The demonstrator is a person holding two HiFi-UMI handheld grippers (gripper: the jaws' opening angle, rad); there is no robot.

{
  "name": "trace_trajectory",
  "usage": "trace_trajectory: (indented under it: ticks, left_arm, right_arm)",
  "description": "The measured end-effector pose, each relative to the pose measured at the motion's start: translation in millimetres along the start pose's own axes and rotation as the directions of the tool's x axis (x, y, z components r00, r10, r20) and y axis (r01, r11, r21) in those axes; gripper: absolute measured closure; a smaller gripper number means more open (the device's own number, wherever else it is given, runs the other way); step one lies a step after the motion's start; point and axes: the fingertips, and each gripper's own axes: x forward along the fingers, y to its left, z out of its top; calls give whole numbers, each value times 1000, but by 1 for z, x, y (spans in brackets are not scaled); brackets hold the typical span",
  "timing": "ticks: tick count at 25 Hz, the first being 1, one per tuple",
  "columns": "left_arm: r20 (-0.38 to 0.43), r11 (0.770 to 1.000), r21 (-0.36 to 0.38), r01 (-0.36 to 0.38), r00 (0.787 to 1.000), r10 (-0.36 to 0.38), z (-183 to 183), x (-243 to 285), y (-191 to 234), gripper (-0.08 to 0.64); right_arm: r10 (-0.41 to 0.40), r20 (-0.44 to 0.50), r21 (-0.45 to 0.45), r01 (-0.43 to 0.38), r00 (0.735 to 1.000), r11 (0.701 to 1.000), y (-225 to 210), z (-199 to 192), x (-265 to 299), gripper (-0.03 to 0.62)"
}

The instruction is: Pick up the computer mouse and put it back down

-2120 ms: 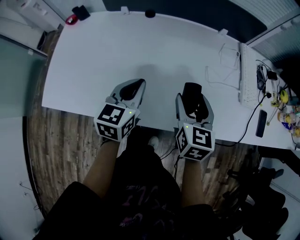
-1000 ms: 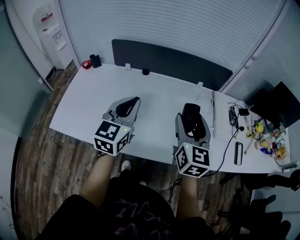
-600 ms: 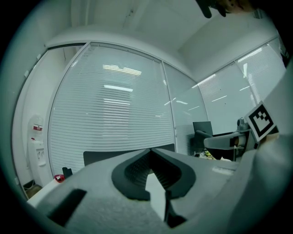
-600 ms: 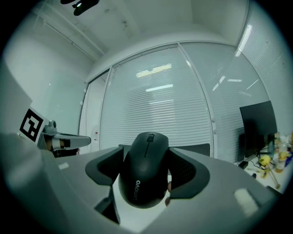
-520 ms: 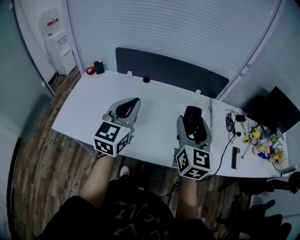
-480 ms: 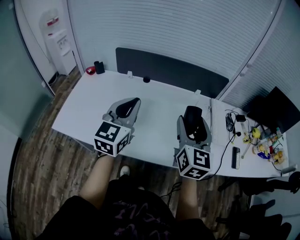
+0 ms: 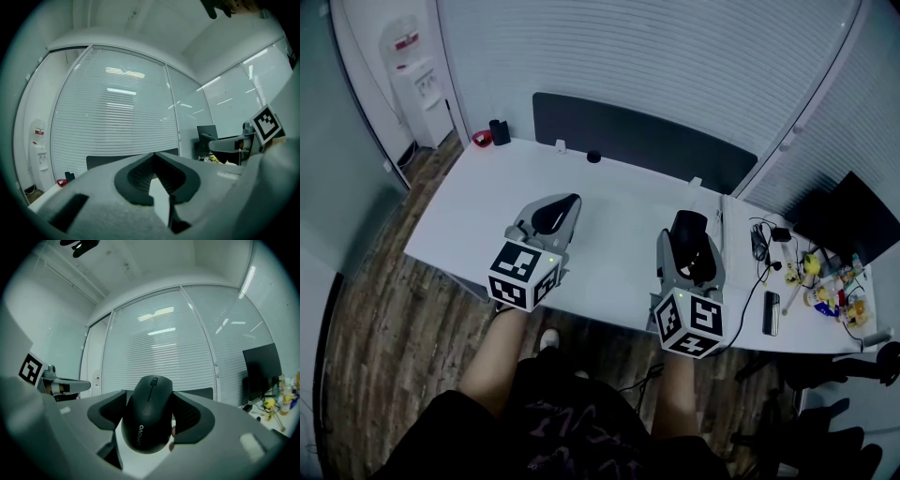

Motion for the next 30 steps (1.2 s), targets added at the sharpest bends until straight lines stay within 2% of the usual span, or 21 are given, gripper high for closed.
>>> trace_trajectory:
  ticks: [15, 30]
  left_arm:
    - [-35, 1000, -23, 2, 999, -2, -18, 4, 16, 560]
    - [-129, 997, -71, 10, 991, -19, -66, 18, 29, 560]
  right_arm:
    - [5, -53, -4, -5, 999, 1000, 10, -20, 15, 275]
    - [21, -183, 26, -17, 983, 1000, 17, -72, 40, 275]
